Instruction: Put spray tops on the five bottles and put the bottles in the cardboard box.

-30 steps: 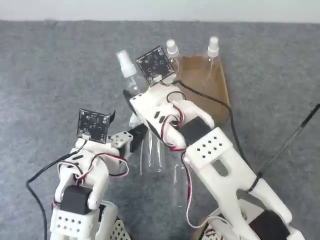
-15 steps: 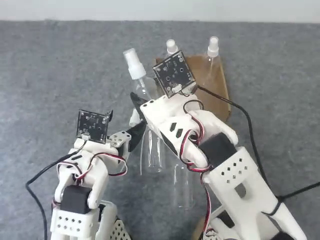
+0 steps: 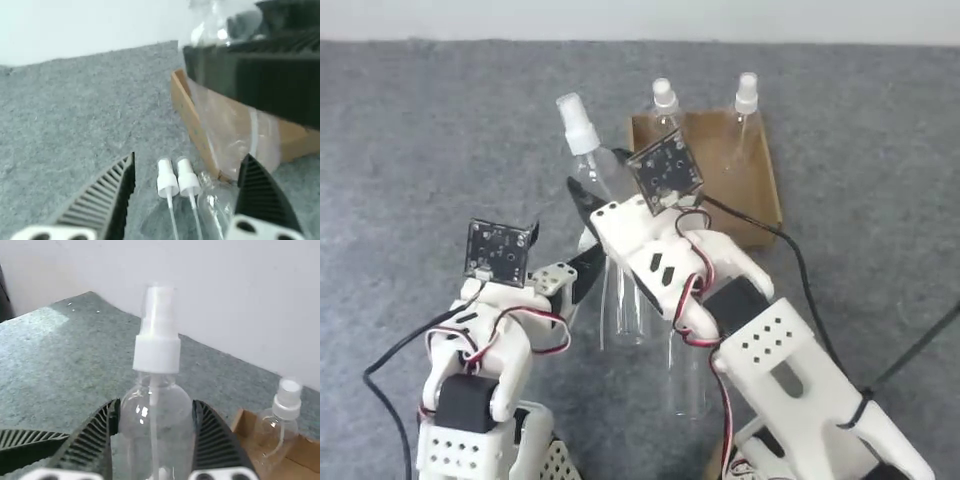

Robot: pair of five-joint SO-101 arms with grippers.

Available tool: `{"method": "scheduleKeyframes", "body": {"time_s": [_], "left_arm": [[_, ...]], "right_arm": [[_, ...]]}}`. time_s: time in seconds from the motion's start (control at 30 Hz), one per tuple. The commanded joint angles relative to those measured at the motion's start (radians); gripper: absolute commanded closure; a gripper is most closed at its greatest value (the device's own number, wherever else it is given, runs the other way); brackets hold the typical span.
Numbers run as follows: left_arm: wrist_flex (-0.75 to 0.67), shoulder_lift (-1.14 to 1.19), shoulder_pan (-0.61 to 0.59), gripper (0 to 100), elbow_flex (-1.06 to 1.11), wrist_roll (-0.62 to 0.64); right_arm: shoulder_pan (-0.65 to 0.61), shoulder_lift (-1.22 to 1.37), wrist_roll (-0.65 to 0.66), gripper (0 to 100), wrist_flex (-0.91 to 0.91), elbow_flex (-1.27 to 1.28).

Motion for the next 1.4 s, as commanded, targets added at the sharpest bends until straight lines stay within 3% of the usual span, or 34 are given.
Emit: {"method": "scheduleKeyframes", "body": {"time_s": [0.0,1.37], "left_arm": [[-0.066,-0.006,-0.005,69,0.007,0.049],[-0.078,-0.008,-0.005,69,0.027,0.043]], "right_arm": [[-0.039,-0.050,-0.012,99.2,-0.027,-0.014],[-0.073,-0.064,-0.012,99.2,-0.002,0.035]]}}
